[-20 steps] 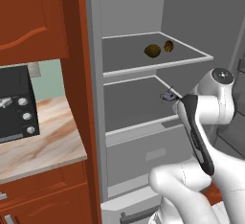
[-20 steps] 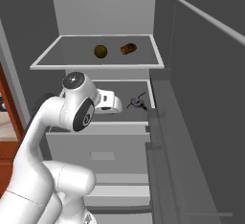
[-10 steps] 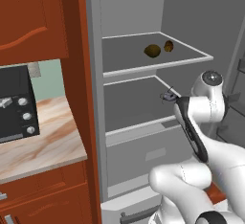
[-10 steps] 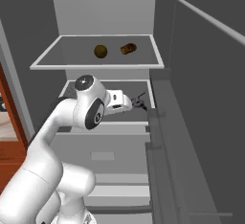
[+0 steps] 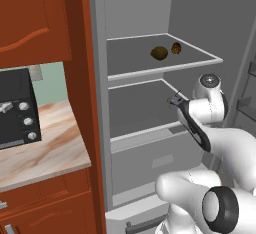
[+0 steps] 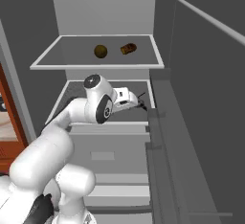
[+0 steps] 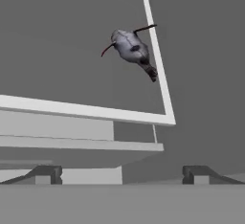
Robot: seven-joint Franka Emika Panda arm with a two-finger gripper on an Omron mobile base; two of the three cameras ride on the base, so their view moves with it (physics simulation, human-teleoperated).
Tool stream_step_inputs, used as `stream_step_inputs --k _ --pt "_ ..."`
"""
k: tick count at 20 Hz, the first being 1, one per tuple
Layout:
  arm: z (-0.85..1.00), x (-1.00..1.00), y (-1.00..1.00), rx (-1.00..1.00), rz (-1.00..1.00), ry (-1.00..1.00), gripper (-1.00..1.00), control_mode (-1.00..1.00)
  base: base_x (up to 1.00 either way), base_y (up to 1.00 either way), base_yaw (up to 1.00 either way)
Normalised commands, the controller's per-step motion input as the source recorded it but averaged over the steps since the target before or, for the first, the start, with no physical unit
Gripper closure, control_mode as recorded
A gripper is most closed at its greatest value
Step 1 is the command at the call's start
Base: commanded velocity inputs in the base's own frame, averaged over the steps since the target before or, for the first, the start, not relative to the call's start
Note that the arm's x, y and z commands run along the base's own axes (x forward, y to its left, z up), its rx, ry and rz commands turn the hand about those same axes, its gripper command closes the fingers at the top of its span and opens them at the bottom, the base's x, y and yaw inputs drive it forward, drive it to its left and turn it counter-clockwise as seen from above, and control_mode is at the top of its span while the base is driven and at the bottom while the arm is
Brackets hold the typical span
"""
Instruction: Gather the sweet potato and avocado from the fridge and place them on a tray on the dining counter. Then gather the steak and fish from the fridge and place them on the other tray.
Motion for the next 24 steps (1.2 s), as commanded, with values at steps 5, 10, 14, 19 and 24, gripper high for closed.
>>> stream_step_inputs --k 5,10,14,19,24 --pt "-0.31 0.52 -0.11 -0.05 0.0 0.06 -1.0 -1.0 0.0 0.0 0.0" --pt "-0.06 0.32 -0.15 -0.02 0.0 0.01 -1.0 -1.0 0.0 0.0 0.0" --pt "0.0 0.33 -0.12 0.0 0.0 0.0 -1.0 -1.0 0.0 0.0 0.0" --pt "-0.03 0.53 -0.2 0.0 0.0 0.0 -1.0 -1.0 0.0 0.0 0.0" --pt "-0.14 0.55 -0.26 0.0 0.0 0.01 -1.0 -1.0 0.0 0.0 0.0"
